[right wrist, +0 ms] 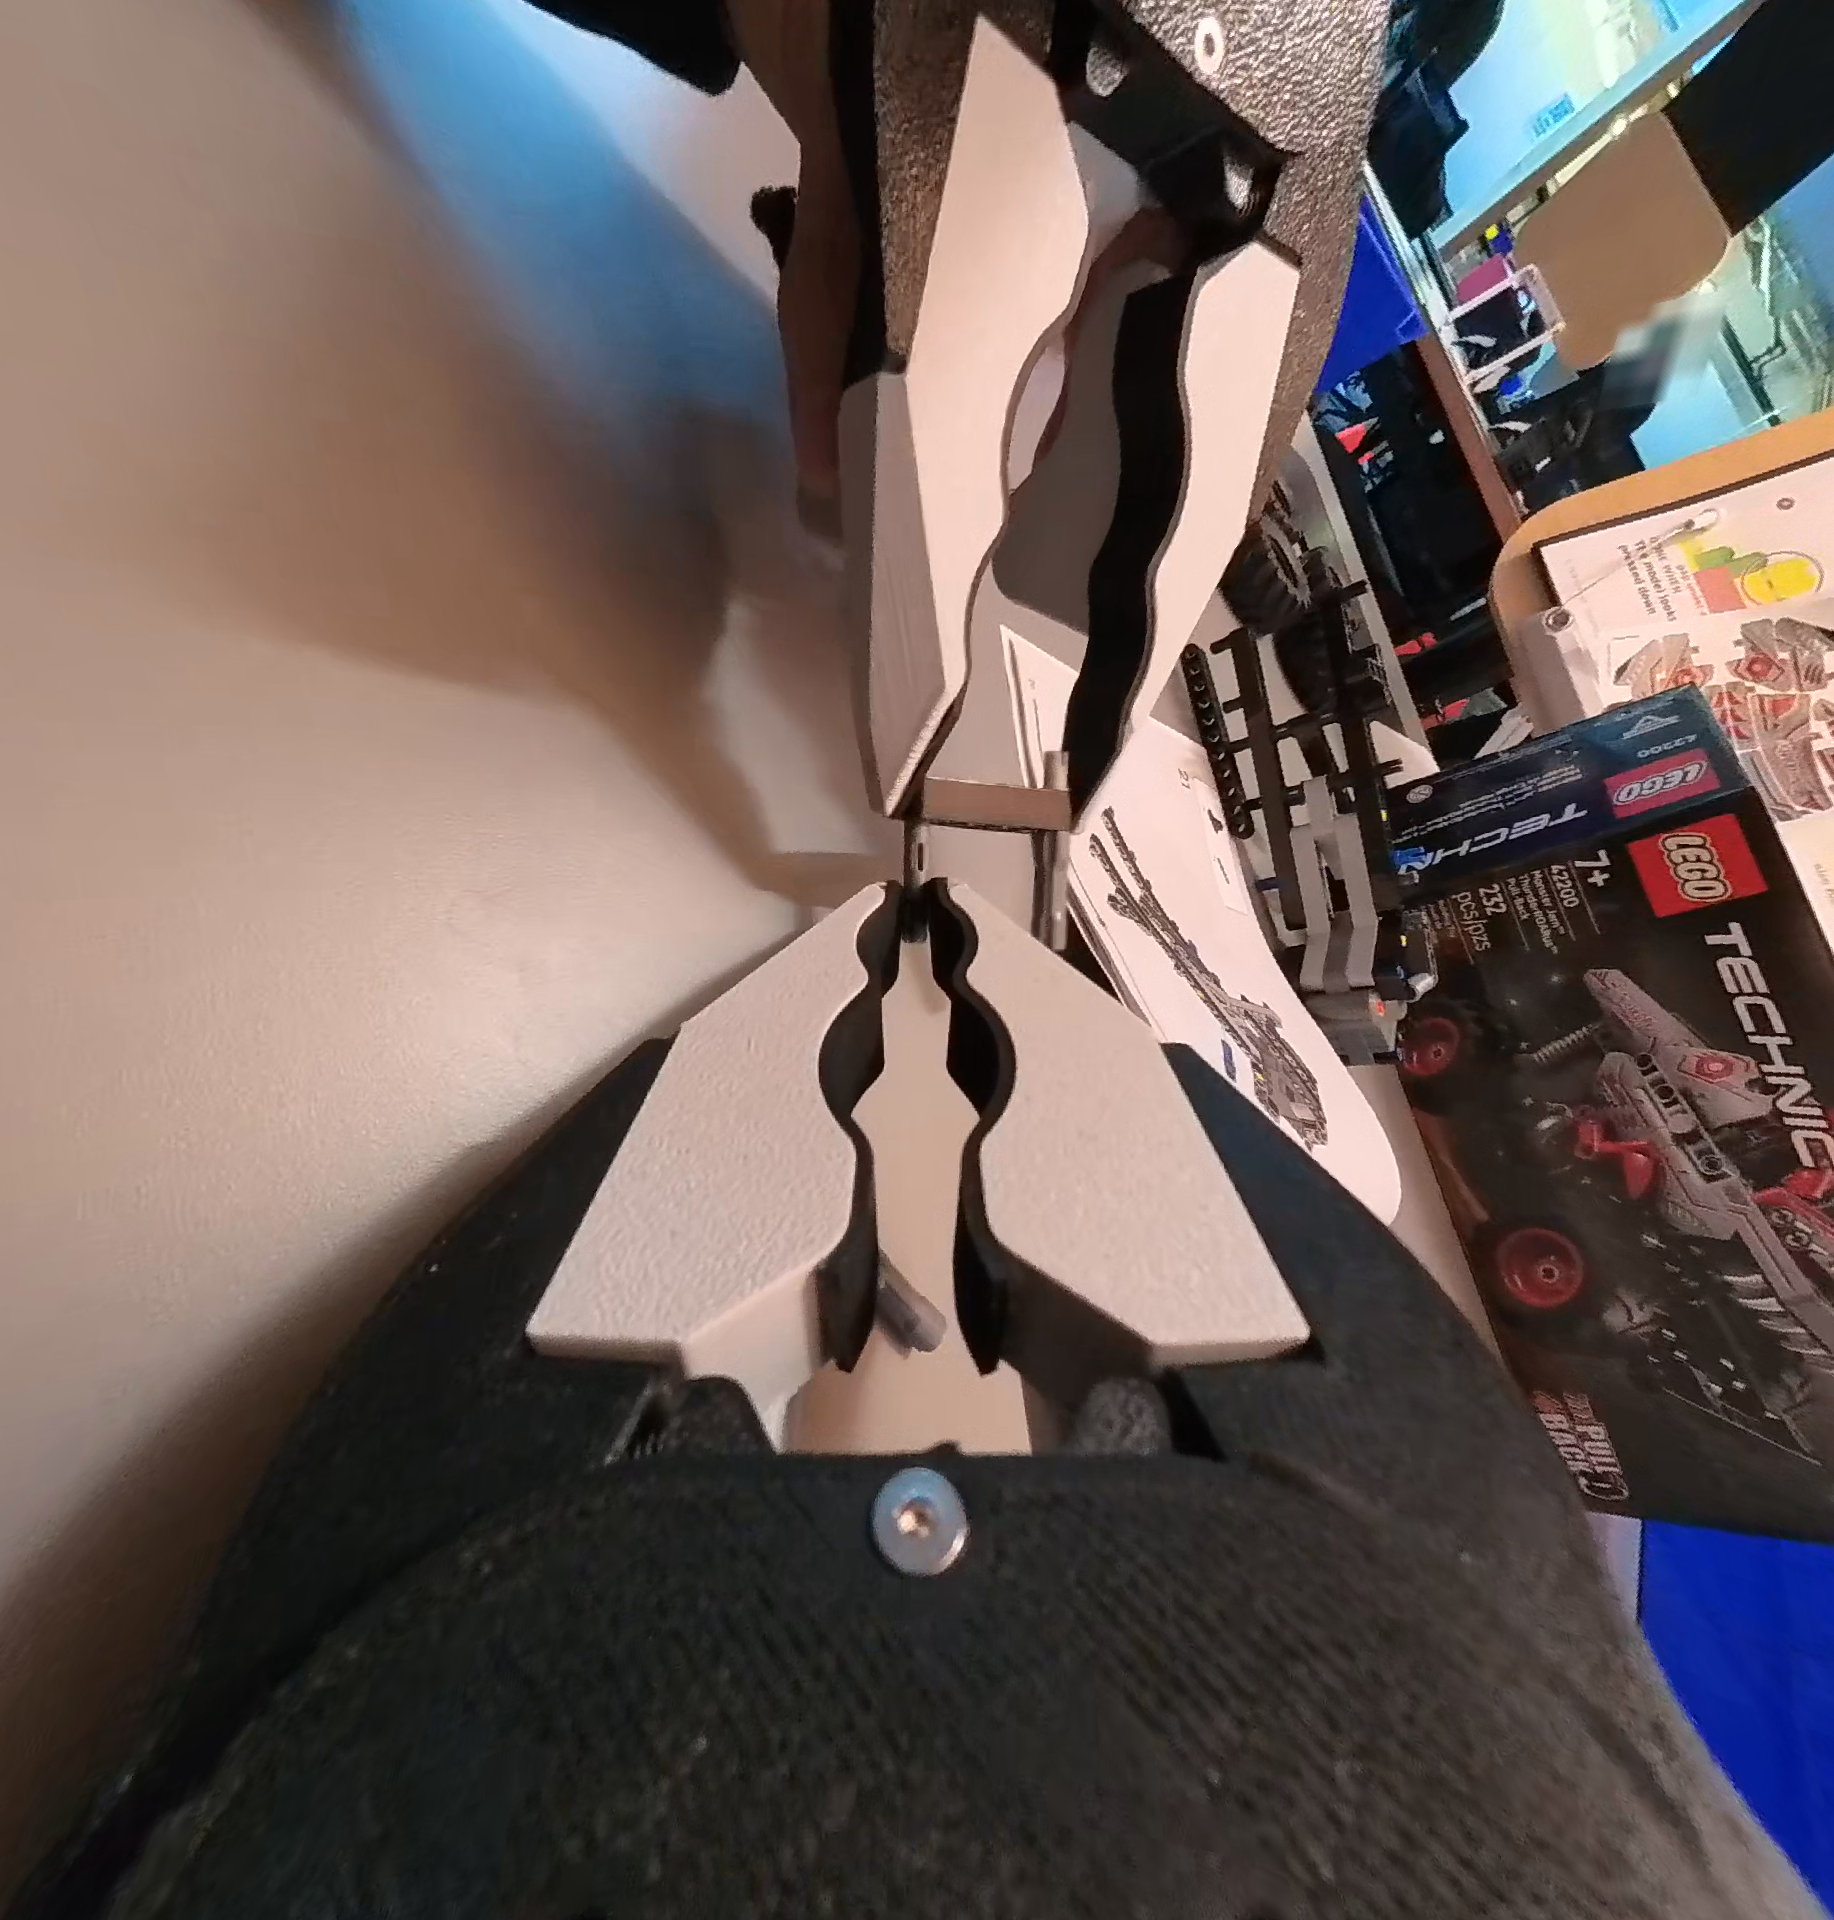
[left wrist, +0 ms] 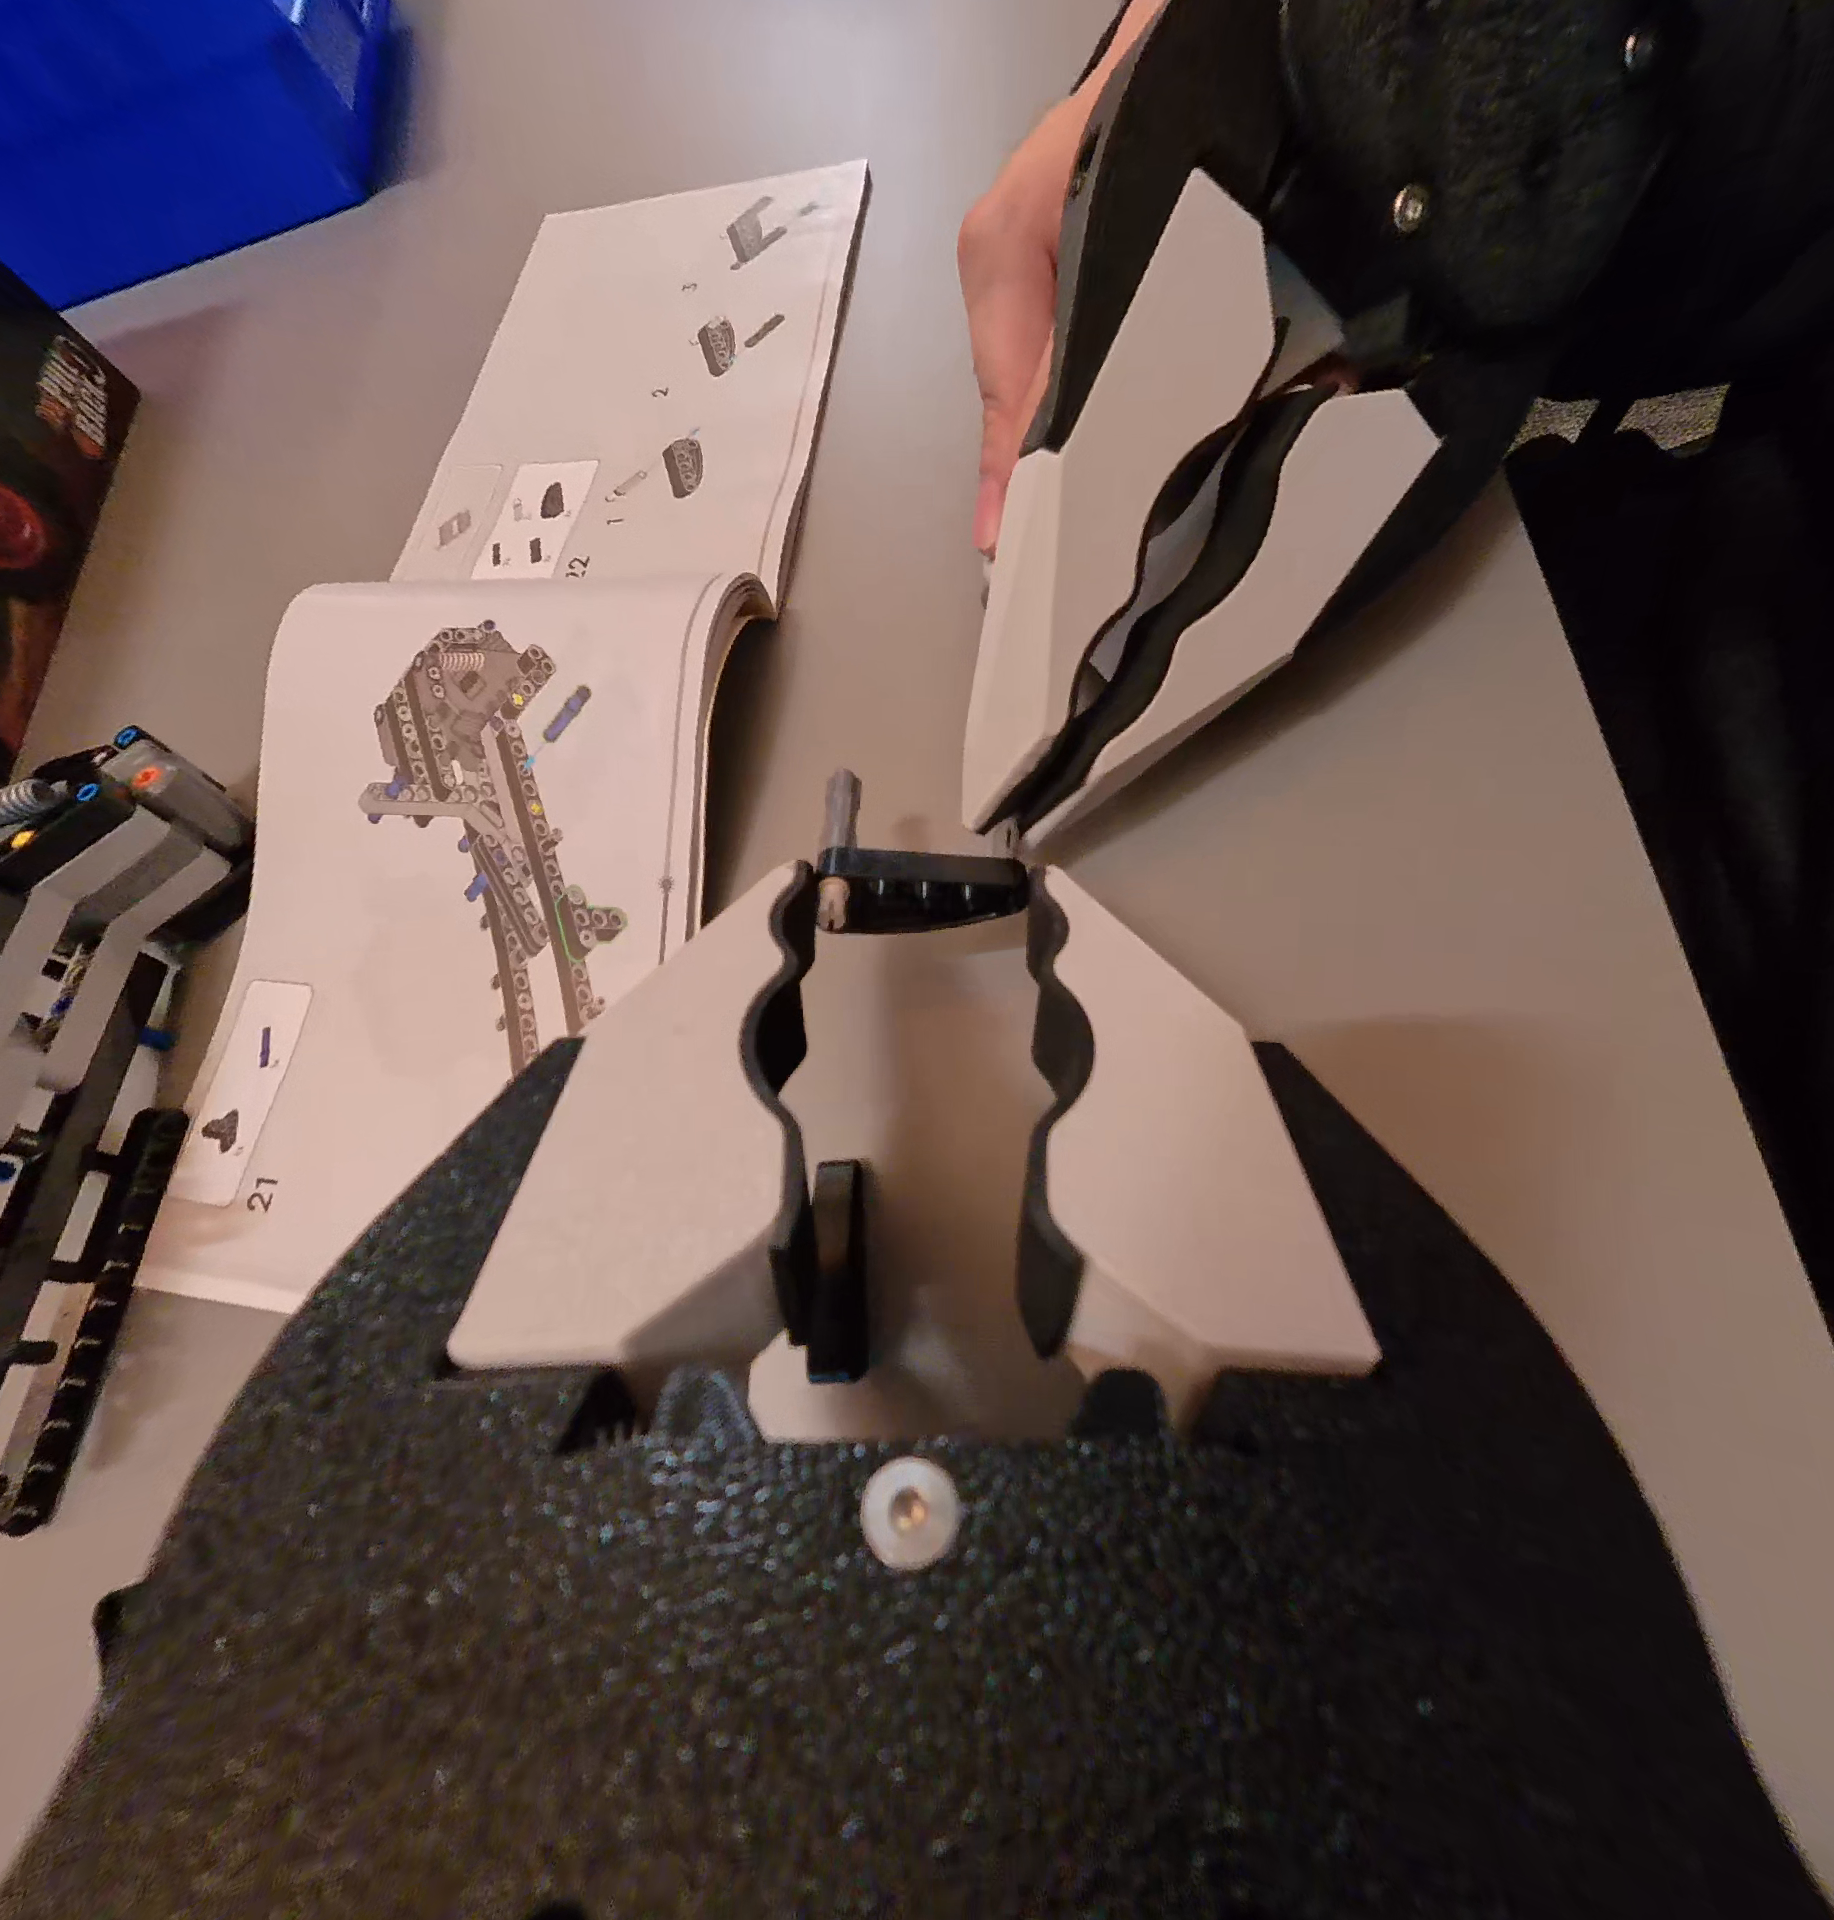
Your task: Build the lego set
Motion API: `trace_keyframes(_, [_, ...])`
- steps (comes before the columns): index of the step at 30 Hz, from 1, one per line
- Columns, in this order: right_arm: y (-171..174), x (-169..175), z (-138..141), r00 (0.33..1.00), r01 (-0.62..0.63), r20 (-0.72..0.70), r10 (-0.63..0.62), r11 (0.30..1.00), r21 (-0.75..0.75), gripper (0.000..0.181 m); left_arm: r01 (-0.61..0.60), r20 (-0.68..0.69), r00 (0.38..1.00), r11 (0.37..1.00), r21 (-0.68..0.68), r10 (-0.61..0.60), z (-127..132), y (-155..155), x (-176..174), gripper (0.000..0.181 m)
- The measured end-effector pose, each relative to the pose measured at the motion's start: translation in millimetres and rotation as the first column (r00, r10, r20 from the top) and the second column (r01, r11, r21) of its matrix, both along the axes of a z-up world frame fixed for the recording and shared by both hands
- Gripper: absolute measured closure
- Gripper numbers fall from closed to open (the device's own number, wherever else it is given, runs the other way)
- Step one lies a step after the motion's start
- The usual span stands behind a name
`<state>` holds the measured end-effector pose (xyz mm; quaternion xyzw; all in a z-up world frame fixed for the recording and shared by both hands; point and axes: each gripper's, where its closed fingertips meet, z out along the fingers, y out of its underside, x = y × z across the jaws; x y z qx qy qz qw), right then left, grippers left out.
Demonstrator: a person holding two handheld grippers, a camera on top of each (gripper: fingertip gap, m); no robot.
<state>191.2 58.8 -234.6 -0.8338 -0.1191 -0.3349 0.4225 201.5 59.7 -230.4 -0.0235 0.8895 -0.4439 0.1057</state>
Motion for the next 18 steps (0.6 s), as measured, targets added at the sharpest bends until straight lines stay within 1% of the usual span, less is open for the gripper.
trace_keyframes(3, [-0.3,0.4,2.2,1.000,-0.001,0.006,0.001,1.000,0.013,0.179,0.005,0.014,1.000,1.000,-0.020,-0.004,4.1,-1.4,0.1,0.143])
trace_keyframes(6, [-0.3,-0.9,9.5,1.000,-0.017,0.011,0.016,0.998,0.057,0.179,0.022,0.009,1.000,0.996,-0.082,-0.021,14.9,-5.0,-3.1,0.143])
trace_keyframes(10, [-1.0,-1.3,20.2,1.000,-0.023,0.015,0.021,0.992,0.123,0.179,0.018,0.031,0.999,0.993,-0.116,-0.014,25.9,-6.3,-2.8,0.143])
trace_keyframes(13, [-1.4,-1.5,34.0,1.000,-0.017,-0.016,0.021,0.977,0.212,0.179,0.010,0.024,1.000,0.977,-0.215,-0.005,41.5,-8.9,-1.6,0.143])
trace_keyframes(16, [-2.9,-3.5,54.1,0.996,-0.016,-0.081,0.045,0.944,0.330,0.179,0.004,-0.022,1.000,0.934,-0.356,-0.013,63.1,-12.2,-2.8,0.143])
trace_keyframes(18, [-5.3,-3.6,60.8,0.992,-0.014,-0.112,0.058,0.933,0.361,0.179,-0.015,-0.056,0.998,0.919,-0.395,-0.008,69.9,-13.0,-1.8,0.143])
